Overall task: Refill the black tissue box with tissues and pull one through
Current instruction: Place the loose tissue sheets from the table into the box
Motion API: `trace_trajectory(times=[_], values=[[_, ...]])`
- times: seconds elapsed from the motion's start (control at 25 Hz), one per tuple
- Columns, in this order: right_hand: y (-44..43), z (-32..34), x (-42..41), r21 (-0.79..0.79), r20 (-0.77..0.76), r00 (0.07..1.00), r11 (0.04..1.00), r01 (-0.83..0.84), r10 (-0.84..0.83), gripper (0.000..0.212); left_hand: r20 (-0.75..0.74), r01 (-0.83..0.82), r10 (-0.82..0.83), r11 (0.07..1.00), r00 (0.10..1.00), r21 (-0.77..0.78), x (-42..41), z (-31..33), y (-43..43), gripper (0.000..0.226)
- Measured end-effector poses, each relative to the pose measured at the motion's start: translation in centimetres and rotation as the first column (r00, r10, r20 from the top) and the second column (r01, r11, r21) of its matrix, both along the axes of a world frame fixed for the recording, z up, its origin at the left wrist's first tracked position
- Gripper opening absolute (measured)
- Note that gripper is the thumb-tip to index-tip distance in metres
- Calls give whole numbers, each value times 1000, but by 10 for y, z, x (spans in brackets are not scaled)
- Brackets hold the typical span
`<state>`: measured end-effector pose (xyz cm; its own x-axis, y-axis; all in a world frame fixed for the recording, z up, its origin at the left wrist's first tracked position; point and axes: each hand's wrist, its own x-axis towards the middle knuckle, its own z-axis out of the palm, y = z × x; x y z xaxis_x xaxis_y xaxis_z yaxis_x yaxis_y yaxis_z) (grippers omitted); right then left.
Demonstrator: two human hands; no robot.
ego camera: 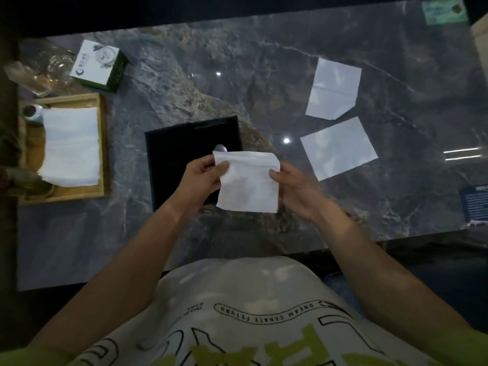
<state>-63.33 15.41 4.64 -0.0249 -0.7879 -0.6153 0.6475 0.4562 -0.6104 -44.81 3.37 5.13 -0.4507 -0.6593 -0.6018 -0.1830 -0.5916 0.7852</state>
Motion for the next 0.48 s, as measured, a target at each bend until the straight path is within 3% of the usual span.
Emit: trace_trajectory(times=[0.16, 0.28, 0.48], values=[[-21, -1, 30, 32, -104, 994, 999, 18, -15, 36, 10, -20, 20, 1000, 1000, 13, 32, 3, -16, 17], [-38, 5, 45, 80, -221, 975, 997, 19, -1, 25, 26, -15, 15, 1000, 1000, -11, 54, 5, -27, 17], [-61, 11, 60, 52, -297, 955, 999, 10, 6, 17, -9, 93, -94, 995, 996, -16, 85, 9, -41, 26]])
